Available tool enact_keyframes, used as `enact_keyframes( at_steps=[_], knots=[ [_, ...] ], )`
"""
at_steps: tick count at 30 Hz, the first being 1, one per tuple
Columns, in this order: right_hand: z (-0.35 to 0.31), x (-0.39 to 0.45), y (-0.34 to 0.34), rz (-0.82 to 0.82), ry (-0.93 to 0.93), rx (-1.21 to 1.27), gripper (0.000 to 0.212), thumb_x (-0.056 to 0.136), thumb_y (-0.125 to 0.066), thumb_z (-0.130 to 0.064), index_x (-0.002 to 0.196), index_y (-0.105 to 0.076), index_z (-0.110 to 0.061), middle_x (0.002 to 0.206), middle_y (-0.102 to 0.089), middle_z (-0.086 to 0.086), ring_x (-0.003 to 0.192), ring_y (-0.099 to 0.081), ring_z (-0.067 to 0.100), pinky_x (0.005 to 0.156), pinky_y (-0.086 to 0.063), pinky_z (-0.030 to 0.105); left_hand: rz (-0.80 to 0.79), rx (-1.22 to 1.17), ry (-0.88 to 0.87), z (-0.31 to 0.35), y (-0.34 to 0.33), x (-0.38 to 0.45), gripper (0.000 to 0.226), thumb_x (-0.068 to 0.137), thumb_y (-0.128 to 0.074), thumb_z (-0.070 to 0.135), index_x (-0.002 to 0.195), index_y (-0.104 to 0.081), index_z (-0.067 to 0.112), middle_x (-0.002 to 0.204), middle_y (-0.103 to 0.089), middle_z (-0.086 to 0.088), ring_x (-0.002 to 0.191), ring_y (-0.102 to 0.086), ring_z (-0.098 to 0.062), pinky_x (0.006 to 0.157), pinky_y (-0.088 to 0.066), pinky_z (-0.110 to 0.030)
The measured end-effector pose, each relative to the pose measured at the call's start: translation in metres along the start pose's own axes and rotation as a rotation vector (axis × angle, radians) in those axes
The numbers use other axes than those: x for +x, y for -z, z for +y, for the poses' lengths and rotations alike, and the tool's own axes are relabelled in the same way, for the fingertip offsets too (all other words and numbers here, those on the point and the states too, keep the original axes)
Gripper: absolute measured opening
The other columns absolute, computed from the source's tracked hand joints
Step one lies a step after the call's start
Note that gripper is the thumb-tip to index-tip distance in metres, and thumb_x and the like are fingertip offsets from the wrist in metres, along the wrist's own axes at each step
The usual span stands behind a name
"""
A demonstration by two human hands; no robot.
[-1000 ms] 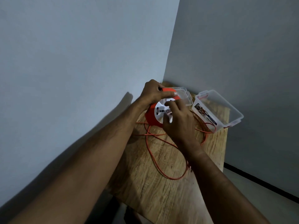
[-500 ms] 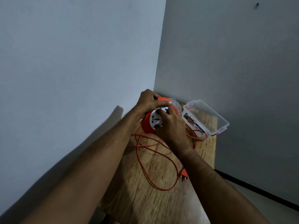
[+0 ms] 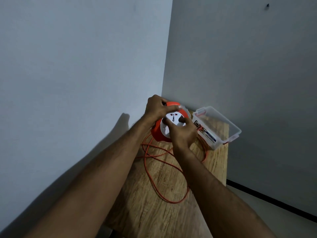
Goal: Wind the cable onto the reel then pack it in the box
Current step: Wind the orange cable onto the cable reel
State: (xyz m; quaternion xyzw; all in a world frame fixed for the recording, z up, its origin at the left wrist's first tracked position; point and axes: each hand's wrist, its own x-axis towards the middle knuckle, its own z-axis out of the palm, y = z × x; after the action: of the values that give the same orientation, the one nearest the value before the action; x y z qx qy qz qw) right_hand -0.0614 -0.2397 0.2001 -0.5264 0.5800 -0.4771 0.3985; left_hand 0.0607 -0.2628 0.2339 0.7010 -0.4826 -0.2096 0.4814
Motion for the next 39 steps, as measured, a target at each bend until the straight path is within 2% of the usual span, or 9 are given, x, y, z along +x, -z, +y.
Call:
enact_keyframes(
  at_steps=[4,8,12,16,19,25,30,35,39],
  knots=[
    [-0.003,0.008,-0.018,0.023,-0.539,0.358,0.052,0.059,-0.097,-0.044,0.087,-0.063,-0.016,0.098,-0.070,0.007,0.081,-0.070,0.022,0.069,-0.064,0.042,0.029,0.014,-0.032,0.000,-0.006,0.000,0.041,0.076,-0.087,0.044,0.053,-0.062,0.020,0.042,-0.050,0.014,0.038,-0.050,0.002,0.042,-0.029,-0.005],
    [-0.011,0.018,-0.020,-0.059,-0.789,0.653,0.065,0.076,-0.089,-0.029,0.121,-0.052,0.000,0.118,-0.063,0.011,0.076,-0.067,0.024,0.051,-0.054,0.032,0.027,-0.010,-0.004,-0.004,-0.004,0.002,0.043,0.077,-0.087,0.042,0.056,-0.065,0.012,0.047,-0.054,-0.003,0.037,-0.050,0.002,0.042,-0.028,-0.004],
    [-0.017,-0.008,0.011,0.007,-0.464,0.508,0.019,0.086,-0.077,-0.008,0.091,-0.059,-0.012,0.091,-0.072,0.011,0.058,-0.075,0.024,0.054,-0.060,0.038,0.038,-0.059,0.066,-0.009,0.004,0.007,0.040,0.074,-0.086,0.050,0.059,-0.069,0.018,0.052,-0.065,0.009,0.051,-0.065,-0.008,0.047,-0.042,-0.013],
    [0.001,-0.010,0.028,0.011,0.566,-0.275,0.027,0.088,-0.074,-0.026,0.112,-0.064,-0.021,0.091,-0.070,-0.002,0.078,-0.067,0.010,0.067,-0.051,0.022,0.014,-0.034,0.043,-0.007,0.007,0.013,0.044,0.075,-0.085,0.052,0.057,-0.067,0.015,0.054,-0.065,0.006,0.047,-0.058,-0.006,0.049,-0.043,-0.016],
    [0.004,-0.001,0.031,-0.114,0.922,-0.694,0.043,0.084,-0.075,-0.024,0.123,-0.062,-0.014,0.113,-0.063,0.009,0.088,-0.064,0.022,0.060,-0.043,0.023,-0.009,-0.015,0.022,-0.002,0.005,0.015,0.050,0.076,-0.085,0.050,0.048,-0.055,0.021,0.038,-0.047,0.012,0.038,-0.045,-0.002,0.044,-0.035,-0.012],
    [0.002,0.007,0.023,-0.154,0.853,-0.859,0.066,0.074,-0.077,-0.033,0.132,-0.051,-0.014,0.123,-0.052,0.012,0.063,-0.044,0.015,0.046,-0.016,0.017,-0.045,-0.028,-0.032,0.000,-0.002,0.017,0.052,0.074,-0.086,0.051,0.053,-0.061,0.011,0.044,-0.048,0.006,0.044,-0.041,-0.006,0.051,-0.038,-0.022],
    [0.002,0.012,0.018,-0.176,0.734,-0.779,0.057,0.072,-0.077,-0.036,0.121,-0.053,-0.018,0.118,-0.048,0.010,0.074,-0.058,0.024,0.051,-0.036,0.025,-0.068,-0.018,-0.037,0.003,-0.002,0.013,0.047,0.072,-0.088,0.049,0.054,-0.064,0.012,0.037,-0.048,0.013,0.038,-0.045,-0.001,0.044,-0.034,-0.011],
    [0.004,0.018,0.018,-0.206,0.695,-0.541,0.045,0.074,-0.076,-0.038,0.112,-0.060,-0.020,0.102,-0.066,0.002,0.081,-0.065,0.020,0.062,-0.053,0.030,-0.051,-0.028,-0.031,-0.002,-0.003,0.010,0.041,0.073,-0.087,0.049,0.064,-0.074,0.011,0.053,-0.064,0.006,0.050,-0.055,-0.005,0.051,-0.043,-0.017],
    [-0.004,0.015,0.012,-0.048,0.368,-0.205,0.050,0.067,-0.087,-0.046,0.105,-0.064,-0.023,0.094,-0.067,-0.009,0.086,-0.066,0.010,0.068,-0.051,0.019,0.016,-0.065,-0.030,-0.003,-0.004,0.008,0.056,0.071,-0.090,0.046,0.043,-0.050,0.019,0.038,-0.042,0.012,0.038,-0.040,-0.004,0.045,-0.032,-0.019]
  ],
)
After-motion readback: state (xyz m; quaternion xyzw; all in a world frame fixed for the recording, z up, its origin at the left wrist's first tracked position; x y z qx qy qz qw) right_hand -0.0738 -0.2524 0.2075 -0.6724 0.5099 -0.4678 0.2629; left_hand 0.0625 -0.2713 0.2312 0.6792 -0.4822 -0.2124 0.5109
